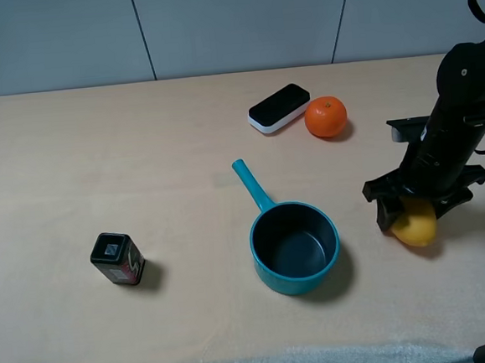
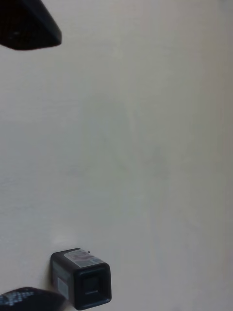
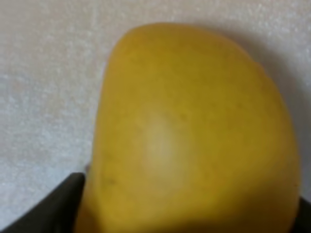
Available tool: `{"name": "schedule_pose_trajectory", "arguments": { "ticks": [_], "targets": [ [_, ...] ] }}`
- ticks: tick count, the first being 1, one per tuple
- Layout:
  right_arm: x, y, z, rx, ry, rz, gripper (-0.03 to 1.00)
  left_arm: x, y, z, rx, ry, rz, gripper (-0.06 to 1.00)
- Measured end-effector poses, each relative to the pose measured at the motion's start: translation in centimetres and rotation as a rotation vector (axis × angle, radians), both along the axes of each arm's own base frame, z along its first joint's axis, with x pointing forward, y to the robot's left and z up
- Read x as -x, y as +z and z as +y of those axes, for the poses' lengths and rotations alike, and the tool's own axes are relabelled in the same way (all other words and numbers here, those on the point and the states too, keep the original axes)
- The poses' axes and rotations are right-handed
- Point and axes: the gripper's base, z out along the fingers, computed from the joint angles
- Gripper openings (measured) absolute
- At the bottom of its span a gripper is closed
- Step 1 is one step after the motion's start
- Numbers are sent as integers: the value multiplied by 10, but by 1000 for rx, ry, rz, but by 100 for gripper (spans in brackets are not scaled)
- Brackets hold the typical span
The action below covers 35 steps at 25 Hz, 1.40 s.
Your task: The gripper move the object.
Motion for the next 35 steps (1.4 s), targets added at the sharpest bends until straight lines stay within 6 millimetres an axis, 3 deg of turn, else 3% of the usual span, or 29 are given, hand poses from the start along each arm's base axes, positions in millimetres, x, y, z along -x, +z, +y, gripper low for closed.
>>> {"name": "schedule_pose_trajectory", "arguments": {
  "ticks": [19, 35],
  "targets": [
    [1, 2, 0, -1, -3, 6, 48, 0, 0, 0, 0, 0, 0, 99],
    [11, 52, -1, -35, -22, -75, 48, 0, 0, 0, 0, 0, 0, 99]
  ]
}}
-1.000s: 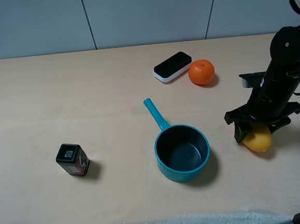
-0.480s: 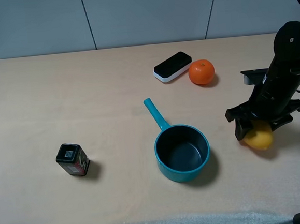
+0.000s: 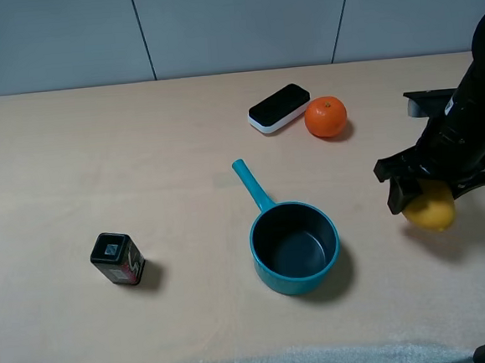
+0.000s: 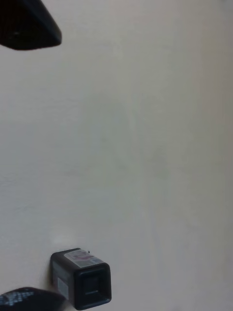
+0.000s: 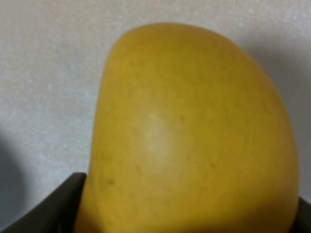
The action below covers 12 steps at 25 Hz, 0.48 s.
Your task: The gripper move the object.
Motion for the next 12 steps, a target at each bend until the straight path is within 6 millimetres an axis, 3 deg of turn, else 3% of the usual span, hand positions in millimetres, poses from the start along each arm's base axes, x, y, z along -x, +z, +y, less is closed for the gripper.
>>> {"name": "schedule_pose_trajectory", "arguments": {
  "ticks": [12],
  "targets": [
    [11, 33, 0, -30, -38, 5, 48, 0, 0, 0, 0, 0, 0, 99]
  ]
}}
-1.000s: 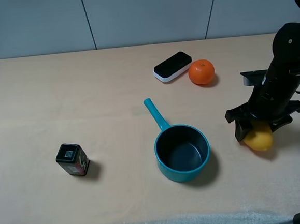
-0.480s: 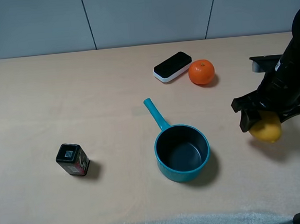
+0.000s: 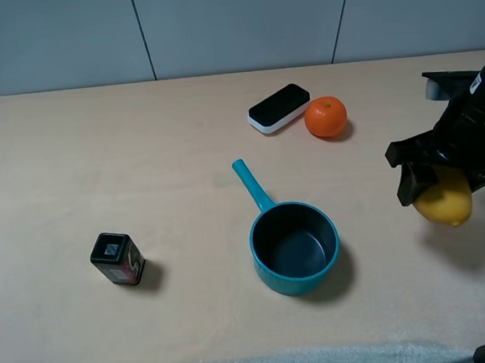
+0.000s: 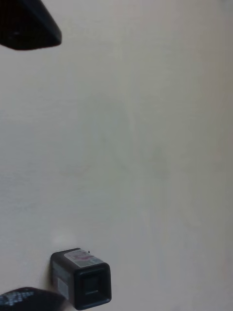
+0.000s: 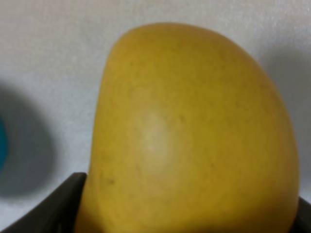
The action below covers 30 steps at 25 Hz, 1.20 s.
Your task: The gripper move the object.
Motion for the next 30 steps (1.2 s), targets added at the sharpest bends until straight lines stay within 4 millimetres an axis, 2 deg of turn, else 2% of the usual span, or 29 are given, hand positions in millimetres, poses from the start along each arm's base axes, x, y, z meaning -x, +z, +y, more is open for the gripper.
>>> {"name": "schedule_pose_trajectory", "arguments": {
  "ticks": [5, 11, 18, 23, 30],
  "targets": [
    [-5, 15, 17, -6, 42, -8, 48, 0, 0, 0, 0, 0, 0, 99],
    [-2, 29, 54, 4, 93, -55, 48, 0, 0, 0, 0, 0, 0, 99],
    [1, 47, 86, -23, 131, -96, 48, 0, 0, 0, 0, 0, 0, 99],
    [-7, 65, 107, -46, 167, -133, 48, 0, 0, 0, 0, 0, 0, 99],
    [-26, 73, 146, -58, 229, -143, 48, 0, 0, 0, 0, 0, 0, 99]
  ]
}}
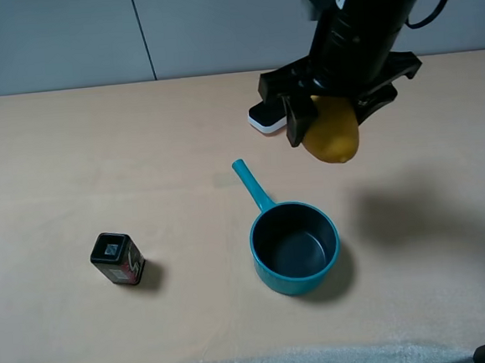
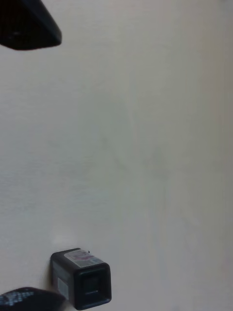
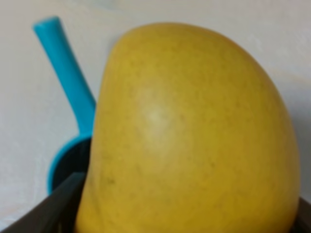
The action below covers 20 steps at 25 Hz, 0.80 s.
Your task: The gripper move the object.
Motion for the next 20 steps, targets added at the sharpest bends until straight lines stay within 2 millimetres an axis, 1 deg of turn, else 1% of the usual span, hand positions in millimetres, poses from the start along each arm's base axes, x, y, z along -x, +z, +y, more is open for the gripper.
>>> {"name": "schedule_pose_trajectory", "arguments": {
  "ticks": [7, 11, 13, 14, 18, 20],
  "targets": [
    [-25, 2, 41, -3, 47, -2, 48, 0, 0, 0, 0, 0, 0, 99],
    [-44, 3, 64, -15, 68, -8, 48, 0, 0, 0, 0, 0, 0, 99],
    [-52, -2, 73, -12, 77, -2, 48, 0, 0, 0, 0, 0, 0, 99],
    [-57, 0, 78, -19, 84, -10, 48, 0, 0, 0, 0, 0, 0, 99],
    [-73, -6, 99, -44, 96, -33, 48, 0, 0, 0, 0, 0, 0, 99],
    [-80, -12, 107, -57, 95, -32, 48, 0, 0, 0, 0, 0, 0, 99]
  ]
}}
